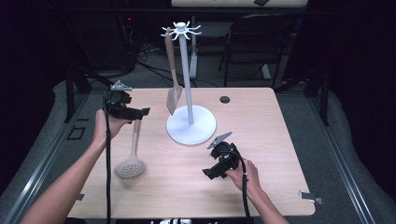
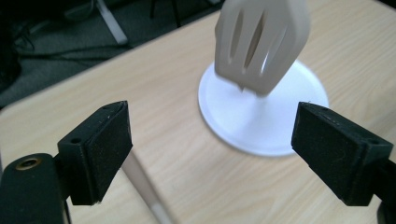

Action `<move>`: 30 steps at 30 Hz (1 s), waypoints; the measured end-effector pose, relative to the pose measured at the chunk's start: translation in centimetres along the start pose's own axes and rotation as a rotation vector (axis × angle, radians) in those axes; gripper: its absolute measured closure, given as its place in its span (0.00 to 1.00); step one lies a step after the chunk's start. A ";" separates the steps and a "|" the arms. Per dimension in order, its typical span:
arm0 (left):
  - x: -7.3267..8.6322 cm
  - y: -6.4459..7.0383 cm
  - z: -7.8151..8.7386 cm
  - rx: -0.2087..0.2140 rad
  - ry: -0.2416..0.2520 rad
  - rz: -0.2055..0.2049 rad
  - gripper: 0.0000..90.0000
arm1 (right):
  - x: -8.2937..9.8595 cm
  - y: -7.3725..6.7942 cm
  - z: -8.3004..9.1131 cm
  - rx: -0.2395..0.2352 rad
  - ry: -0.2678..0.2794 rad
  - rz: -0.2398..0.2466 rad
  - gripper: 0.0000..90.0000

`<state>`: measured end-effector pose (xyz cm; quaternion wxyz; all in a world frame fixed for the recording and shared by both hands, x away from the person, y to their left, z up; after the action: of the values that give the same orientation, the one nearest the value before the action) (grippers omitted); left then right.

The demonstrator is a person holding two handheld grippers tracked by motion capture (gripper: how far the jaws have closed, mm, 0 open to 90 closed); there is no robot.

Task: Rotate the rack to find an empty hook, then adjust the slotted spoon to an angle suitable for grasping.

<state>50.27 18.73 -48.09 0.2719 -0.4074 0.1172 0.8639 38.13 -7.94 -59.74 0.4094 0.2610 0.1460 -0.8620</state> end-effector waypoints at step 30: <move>10.8 -2.6 -4.0 -0.041 -0.185 0.193 0.05 | 0.5 0.0 -0.6 -0.018 -0.031 -0.033 0.04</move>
<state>48.71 23.16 -58.90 0.1887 -0.3186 0.1124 0.9221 38.12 -7.94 -60.53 0.3996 0.2414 0.1517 -0.8712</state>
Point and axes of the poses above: each handheld gripper's, and its own axes: z roughly backward along the jaws, x roughly out of its underside, y roughly to its right, the point moved 10 cm from there along -z, roughly forward along the jaws, and after that the axes turned 2 degrees about y, right-handed, at the moved point
